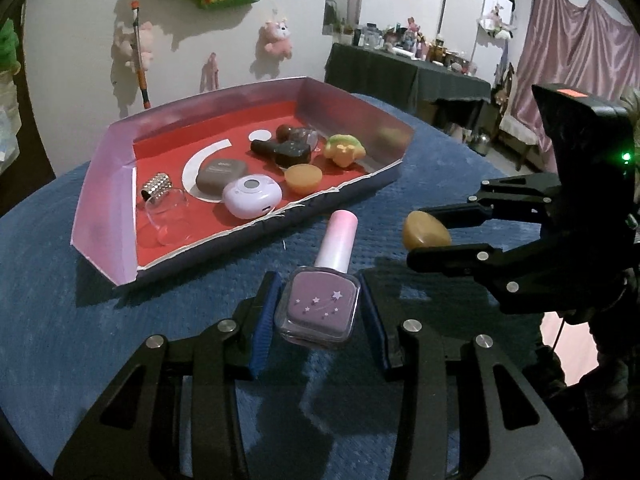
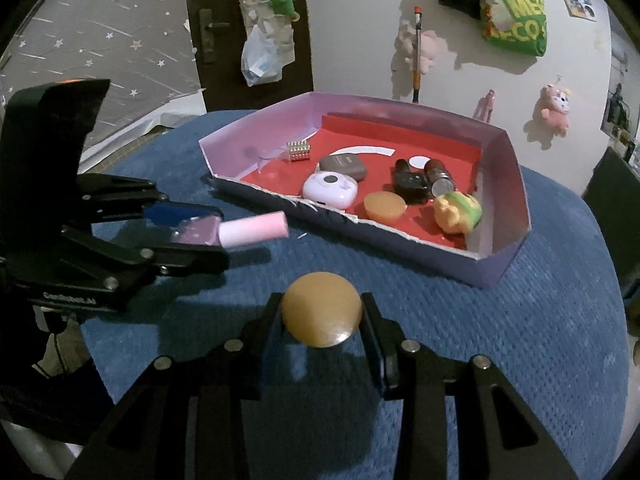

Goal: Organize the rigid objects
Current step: 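Carry the sponge and lilac nail polish over the box and lower them inside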

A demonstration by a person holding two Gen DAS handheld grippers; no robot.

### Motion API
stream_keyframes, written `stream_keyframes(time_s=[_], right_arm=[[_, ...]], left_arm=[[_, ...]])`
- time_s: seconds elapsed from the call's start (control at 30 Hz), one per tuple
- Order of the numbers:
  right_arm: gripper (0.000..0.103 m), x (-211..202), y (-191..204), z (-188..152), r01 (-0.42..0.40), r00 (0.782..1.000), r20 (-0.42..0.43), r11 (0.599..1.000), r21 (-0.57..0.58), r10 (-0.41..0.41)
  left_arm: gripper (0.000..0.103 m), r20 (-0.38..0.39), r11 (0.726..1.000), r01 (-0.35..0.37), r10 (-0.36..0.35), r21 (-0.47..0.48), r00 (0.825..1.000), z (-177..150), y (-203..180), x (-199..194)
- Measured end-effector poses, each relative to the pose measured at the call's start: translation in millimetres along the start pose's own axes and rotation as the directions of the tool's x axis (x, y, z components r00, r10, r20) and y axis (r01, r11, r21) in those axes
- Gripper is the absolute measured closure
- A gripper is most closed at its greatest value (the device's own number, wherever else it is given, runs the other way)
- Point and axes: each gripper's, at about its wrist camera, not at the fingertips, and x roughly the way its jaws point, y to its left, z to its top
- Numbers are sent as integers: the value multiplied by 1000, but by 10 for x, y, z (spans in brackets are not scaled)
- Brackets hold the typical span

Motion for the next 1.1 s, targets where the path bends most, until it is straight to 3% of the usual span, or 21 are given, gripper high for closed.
stream_keyframes(time_s=[0.4, 0.63, 0.77, 0.93, 1.1], right_arm=[[63, -47, 27, -24, 7, 1000, 7, 1000, -1, -7], [63, -65, -4, 96, 9, 1000, 23, 1000, -7, -9], [63, -82, -106, 380, 2, 999, 40, 1000, 4, -2], [63, 26, -337, 926, 7, 999, 38, 1000, 23, -8], [63, 431, -650, 1442, 9, 999, -32, 999, 48, -8]], left_arm=[[65, 14, 1000, -3, 3, -21, 1000, 7, 9, -71], [65, 34, 999, -12, 14, -45, 999, 176, 119, -99], [65, 26, 997, -2, 4, -74, 1000, 442, 308, -67], [65, -3, 997, -44, 44, -69, 999, 835, 567, 133], [65, -54, 996, -81, 79, -46, 995, 1232, 832, 455]])
